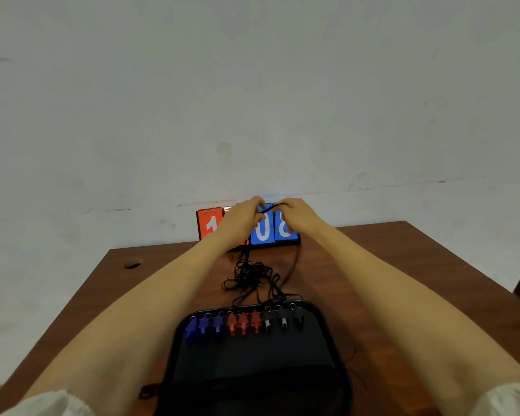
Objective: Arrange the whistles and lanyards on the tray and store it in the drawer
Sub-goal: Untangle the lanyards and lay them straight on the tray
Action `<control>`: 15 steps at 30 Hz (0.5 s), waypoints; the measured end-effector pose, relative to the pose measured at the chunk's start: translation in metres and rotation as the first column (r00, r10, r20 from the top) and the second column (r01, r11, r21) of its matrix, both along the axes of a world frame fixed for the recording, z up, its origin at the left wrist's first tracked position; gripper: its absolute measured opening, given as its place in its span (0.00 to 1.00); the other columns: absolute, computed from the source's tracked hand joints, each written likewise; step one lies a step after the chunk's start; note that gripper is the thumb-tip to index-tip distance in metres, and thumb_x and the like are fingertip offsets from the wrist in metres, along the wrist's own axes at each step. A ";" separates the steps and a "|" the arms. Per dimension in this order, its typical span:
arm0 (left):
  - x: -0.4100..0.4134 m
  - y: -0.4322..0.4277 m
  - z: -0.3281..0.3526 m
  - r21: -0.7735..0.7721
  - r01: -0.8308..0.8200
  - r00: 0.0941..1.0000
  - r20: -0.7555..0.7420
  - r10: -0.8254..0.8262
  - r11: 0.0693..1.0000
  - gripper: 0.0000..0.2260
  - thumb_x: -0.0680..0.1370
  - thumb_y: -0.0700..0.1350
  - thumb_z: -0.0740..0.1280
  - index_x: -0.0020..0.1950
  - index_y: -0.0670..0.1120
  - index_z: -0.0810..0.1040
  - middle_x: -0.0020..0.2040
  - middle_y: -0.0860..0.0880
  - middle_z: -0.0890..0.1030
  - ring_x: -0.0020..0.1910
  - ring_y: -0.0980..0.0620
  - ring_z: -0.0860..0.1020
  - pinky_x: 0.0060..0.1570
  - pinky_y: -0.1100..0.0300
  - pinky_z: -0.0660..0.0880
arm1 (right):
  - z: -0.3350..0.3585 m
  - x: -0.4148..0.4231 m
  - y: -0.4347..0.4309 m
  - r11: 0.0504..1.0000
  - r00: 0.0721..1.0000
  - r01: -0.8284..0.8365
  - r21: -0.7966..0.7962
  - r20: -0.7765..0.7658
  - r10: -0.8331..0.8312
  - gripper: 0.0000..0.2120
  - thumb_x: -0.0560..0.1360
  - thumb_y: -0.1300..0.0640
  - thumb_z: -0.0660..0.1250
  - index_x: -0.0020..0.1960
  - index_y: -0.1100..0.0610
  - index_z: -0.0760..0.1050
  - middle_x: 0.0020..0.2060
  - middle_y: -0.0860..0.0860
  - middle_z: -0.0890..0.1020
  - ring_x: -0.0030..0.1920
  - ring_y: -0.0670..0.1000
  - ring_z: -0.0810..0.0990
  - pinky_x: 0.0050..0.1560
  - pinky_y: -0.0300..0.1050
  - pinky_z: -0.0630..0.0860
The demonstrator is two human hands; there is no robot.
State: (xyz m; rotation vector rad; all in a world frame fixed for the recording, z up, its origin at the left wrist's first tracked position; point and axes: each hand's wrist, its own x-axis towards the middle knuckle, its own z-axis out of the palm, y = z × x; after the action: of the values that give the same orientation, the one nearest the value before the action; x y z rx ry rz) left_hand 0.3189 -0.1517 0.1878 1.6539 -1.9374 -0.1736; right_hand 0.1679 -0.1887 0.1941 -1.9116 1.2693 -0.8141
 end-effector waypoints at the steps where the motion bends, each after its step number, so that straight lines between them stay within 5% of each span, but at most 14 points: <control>1: 0.005 0.000 -0.005 0.042 -0.026 1.000 0.004 0.026 0.999 0.10 0.80 0.43 0.60 0.60 0.43 0.71 0.47 0.42 0.80 0.42 0.44 0.77 0.41 0.51 0.73 | 0.004 -0.002 -0.001 0.999 0.999 0.034 -0.037 -0.029 -0.035 0.15 0.80 0.61 0.51 0.55 0.61 0.76 0.35 0.53 0.75 0.28 0.49 0.69 0.29 0.37 0.67; 5: 0.024 0.003 -0.025 0.132 -0.060 0.998 -0.007 0.061 0.989 0.08 0.80 0.42 0.61 0.56 0.40 0.75 0.49 0.42 0.78 0.43 0.46 0.75 0.46 0.54 0.73 | 0.020 -0.017 -0.008 0.977 0.987 0.160 -0.139 0.001 -0.161 0.17 0.80 0.64 0.49 0.58 0.64 0.76 0.51 0.57 0.80 0.39 0.56 0.75 0.27 0.35 0.65; 9: 0.029 0.005 -0.038 0.125 -0.068 0.976 -0.198 0.092 0.990 0.11 0.77 0.42 0.67 0.59 0.44 0.74 0.49 0.47 0.77 0.47 0.47 0.77 0.43 0.61 0.73 | 0.033 -0.029 -0.012 0.983 0.980 0.180 -0.043 0.092 -0.176 0.17 0.78 0.66 0.49 0.54 0.62 0.76 0.33 0.49 0.71 0.27 0.48 0.63 0.25 0.37 0.60; 12: 0.027 0.002 -0.043 0.115 -0.068 0.897 -0.427 0.111 0.991 0.14 0.75 0.43 0.70 0.59 0.48 0.73 0.43 0.50 0.76 0.45 0.52 0.76 0.42 0.66 0.69 | 0.036 -0.033 -0.015 0.982 0.976 0.187 -0.025 0.120 -0.183 0.16 0.79 0.65 0.50 0.52 0.59 0.76 0.32 0.50 0.70 0.28 0.48 0.63 0.27 0.39 0.60; 15: 0.031 -0.001 -0.049 0.120 -0.092 0.847 -0.512 0.141 0.988 0.14 0.74 0.44 0.71 0.58 0.48 0.73 0.44 0.46 0.81 0.48 0.51 0.78 0.50 0.60 0.70 | 0.032 -0.034 -0.023 0.975 0.972 0.220 -0.034 0.089 -0.216 0.17 0.79 0.65 0.50 0.55 0.61 0.77 0.32 0.49 0.70 0.28 0.48 0.64 0.27 0.39 0.61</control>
State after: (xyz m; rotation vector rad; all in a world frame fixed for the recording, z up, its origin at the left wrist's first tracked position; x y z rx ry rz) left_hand 0.3495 -0.1532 0.1388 1.5703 -1.4302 -0.6055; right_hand 0.1340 -0.2113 0.2266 -1.7712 1.4363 -1.0317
